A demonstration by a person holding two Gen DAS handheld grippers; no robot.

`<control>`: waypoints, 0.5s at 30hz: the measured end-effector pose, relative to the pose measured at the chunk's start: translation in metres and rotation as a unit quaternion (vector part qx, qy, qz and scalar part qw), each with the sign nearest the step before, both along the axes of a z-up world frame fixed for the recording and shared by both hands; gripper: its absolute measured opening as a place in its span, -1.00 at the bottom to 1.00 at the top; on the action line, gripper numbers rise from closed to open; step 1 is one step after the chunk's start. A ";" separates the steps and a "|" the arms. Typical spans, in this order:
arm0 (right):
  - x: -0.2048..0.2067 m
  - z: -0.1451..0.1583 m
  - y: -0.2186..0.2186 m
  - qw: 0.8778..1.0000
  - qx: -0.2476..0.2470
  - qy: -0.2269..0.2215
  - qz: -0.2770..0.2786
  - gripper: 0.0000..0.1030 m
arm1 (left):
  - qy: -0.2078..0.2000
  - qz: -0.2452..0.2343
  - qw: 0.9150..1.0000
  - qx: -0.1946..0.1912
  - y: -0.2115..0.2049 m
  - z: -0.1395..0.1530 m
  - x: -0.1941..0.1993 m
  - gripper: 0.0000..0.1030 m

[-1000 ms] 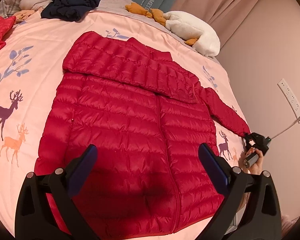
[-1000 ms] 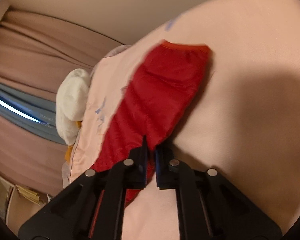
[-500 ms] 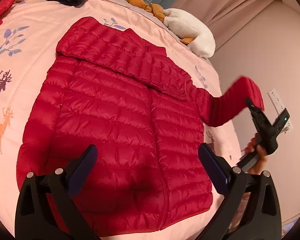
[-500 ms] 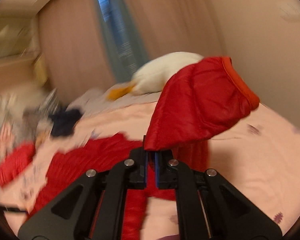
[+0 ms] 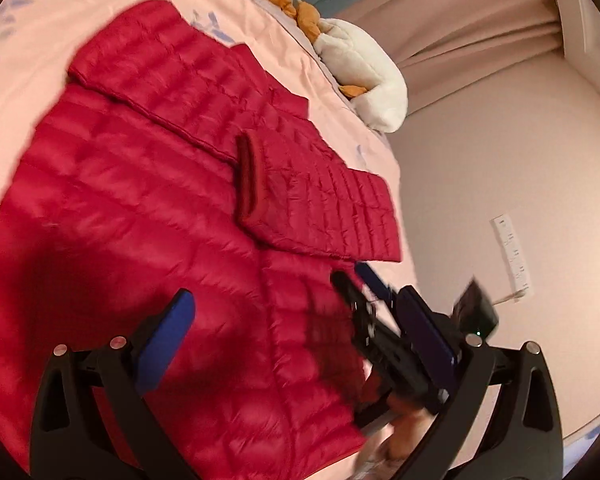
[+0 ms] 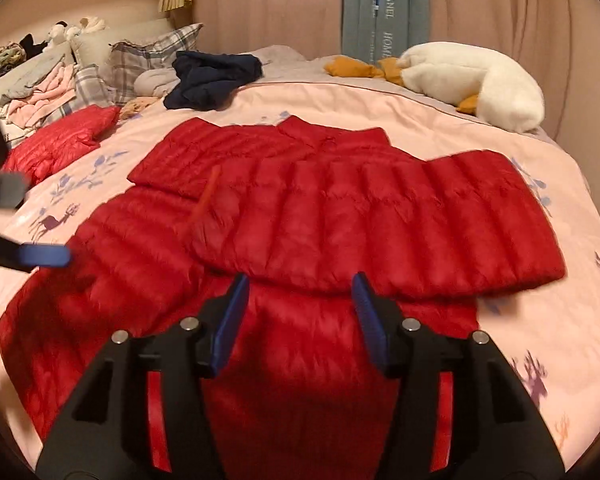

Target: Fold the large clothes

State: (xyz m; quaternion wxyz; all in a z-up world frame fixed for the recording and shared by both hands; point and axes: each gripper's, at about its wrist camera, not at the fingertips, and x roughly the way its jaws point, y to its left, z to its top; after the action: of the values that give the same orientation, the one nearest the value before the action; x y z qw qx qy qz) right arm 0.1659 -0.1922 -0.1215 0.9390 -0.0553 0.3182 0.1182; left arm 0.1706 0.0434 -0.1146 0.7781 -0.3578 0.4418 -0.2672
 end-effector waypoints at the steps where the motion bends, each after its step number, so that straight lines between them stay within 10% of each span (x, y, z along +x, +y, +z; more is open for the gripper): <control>1: -0.009 0.004 -0.008 1.000 0.011 -0.009 -0.008 0.15 | 0.004 -0.001 1.000 -0.013 -0.001 -0.003 0.006 0.96; 6: -0.046 0.019 -0.043 0.993 0.103 -0.029 -0.043 0.29 | 0.016 -0.013 0.998 -0.066 -0.017 -0.015 0.043 0.96; 15: -0.072 0.018 -0.070 0.985 0.154 -0.032 -0.069 0.31 | 0.056 -0.011 0.998 -0.018 -0.054 -0.043 0.089 0.95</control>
State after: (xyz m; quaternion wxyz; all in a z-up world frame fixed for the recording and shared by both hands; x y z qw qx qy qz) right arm 0.0938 -0.2617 -0.1031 0.9518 0.1084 0.2694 0.0987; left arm 0.2601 -0.0107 -0.1574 0.7423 -0.3816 0.4837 -0.2634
